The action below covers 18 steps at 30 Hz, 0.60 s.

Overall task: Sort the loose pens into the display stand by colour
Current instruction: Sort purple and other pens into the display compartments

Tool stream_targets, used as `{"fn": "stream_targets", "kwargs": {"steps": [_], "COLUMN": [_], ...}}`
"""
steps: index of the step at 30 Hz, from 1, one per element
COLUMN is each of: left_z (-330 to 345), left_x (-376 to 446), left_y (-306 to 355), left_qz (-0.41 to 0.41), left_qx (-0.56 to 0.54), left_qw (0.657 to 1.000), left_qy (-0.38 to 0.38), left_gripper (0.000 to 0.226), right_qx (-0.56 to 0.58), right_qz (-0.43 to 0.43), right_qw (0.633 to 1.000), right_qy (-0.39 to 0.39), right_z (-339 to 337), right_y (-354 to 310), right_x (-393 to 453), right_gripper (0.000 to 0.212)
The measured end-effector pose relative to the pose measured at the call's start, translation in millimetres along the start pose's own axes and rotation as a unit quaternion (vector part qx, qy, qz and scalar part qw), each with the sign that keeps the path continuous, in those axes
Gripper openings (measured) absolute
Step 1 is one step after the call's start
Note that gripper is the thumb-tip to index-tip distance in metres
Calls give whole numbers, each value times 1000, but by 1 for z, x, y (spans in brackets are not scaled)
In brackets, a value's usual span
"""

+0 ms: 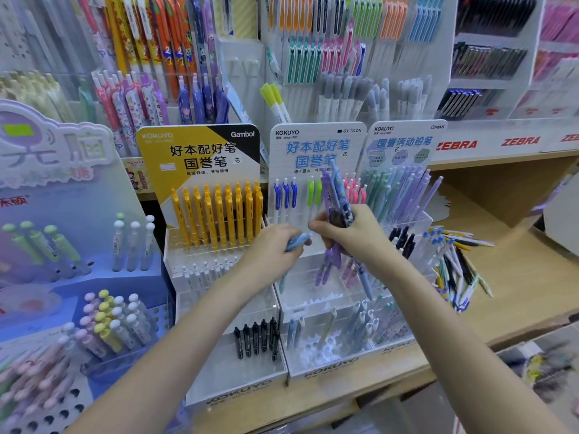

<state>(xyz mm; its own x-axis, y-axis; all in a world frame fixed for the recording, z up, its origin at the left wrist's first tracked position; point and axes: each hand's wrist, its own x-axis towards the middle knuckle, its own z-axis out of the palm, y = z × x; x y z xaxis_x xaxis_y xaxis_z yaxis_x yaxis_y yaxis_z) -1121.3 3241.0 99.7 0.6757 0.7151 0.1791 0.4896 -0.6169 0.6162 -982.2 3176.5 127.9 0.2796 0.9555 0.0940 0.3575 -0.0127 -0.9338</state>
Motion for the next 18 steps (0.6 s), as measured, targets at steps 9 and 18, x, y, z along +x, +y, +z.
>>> {"fn": "stream_targets", "kwargs": {"steps": [9,18], "left_z": [12,54], "left_x": [8,12], "left_y": [14,41], "left_qz": [-2,54], "left_qx": [9,-38], "left_qw": [1000,997], "left_qy": [-25,-34], "left_gripper": [18,19], "right_qx": [-4,47], "right_qz": [-16,62], "right_qw": [1000,993], "right_qy": [27,94], "right_z": [-8,-42], "right_y": [5,23], "right_x": [-21,-47], "right_gripper": [15,21]}}
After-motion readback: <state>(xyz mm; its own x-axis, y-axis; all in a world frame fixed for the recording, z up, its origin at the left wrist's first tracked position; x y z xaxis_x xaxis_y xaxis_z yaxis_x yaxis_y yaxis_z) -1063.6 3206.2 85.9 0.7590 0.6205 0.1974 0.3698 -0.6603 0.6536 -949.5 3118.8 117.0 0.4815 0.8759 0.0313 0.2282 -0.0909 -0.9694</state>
